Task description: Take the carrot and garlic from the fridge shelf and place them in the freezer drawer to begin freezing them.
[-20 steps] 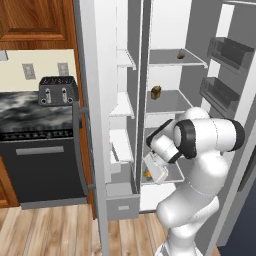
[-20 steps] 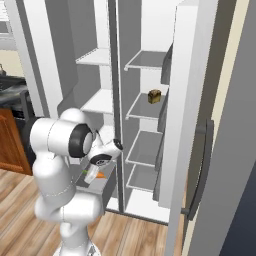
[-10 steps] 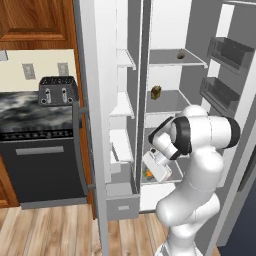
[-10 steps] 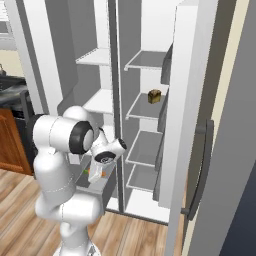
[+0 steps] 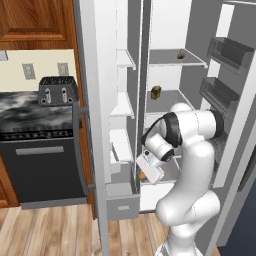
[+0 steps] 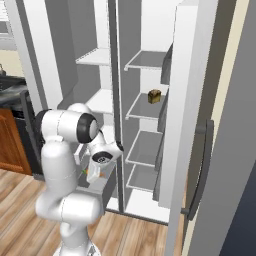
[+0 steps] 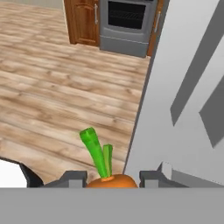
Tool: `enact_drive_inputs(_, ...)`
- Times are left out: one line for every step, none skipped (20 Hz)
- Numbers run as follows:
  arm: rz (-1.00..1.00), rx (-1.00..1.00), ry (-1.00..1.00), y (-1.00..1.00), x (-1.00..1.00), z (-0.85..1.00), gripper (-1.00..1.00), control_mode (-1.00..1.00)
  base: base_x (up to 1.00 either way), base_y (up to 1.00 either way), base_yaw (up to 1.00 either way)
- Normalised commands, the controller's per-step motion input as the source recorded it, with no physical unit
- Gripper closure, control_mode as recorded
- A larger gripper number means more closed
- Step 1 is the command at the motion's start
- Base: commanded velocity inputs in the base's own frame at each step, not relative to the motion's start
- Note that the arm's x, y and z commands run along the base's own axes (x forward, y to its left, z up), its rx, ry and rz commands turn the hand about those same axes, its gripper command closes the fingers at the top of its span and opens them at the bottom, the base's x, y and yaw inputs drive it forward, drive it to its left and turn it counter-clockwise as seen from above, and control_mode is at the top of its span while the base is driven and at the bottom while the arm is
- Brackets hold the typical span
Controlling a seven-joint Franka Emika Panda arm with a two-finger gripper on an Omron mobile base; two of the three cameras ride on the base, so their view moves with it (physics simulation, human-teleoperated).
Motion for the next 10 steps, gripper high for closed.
enact_drive_inputs(0.00, 0.05, 0.00, 0.01, 0.30, -0.19, 1.00, -1.00, 0.00, 0.00, 0.00)
enact_drive_inputs(0.00, 0.06, 0.00, 0.00, 0.30, -0.19, 1.00, -1.00, 0.00, 0.00, 0.00)
enact_drive_inputs(0.00, 0.06, 0.00, 0.00, 0.29, -0.22, 1.00, -1.00, 0.00, 0.00, 0.00)
enact_drive_inputs(0.00, 0.06, 0.00, 0.00, 0.29, -0.23, 1.00, -1.00, 0.00, 0.00, 0.00)
enact_drive_inputs(0.00, 0.07, 0.00, 0.00, 0.29, -0.21, 1.00, -1.00, 0.00, 0.00, 0.00)
enact_drive_inputs(0.00, 0.08, 0.00, 0.00, 0.29, -0.21, 1.00, -1.00, 0.00, 0.00, 0.00)
enact_drive_inputs(0.00, 0.09, 0.00, 0.00, 0.29, -0.23, 1.00, -1.00, 0.00, 0.00, 0.00)
enact_drive_inputs(0.00, 0.09, 0.00, 0.00, 0.34, -0.28, 1.00, -1.00, 0.00, 0.00, 0.00)
enact_drive_inputs(0.00, 0.08, 0.00, 0.00, 0.31, -0.29, 1.00, -1.00, 0.00, 0.00, 0.00)
enact_drive_inputs(0.00, 0.09, 0.00, 0.00, 0.31, -0.28, 1.00, -1.00, 0.00, 0.00, 0.00)
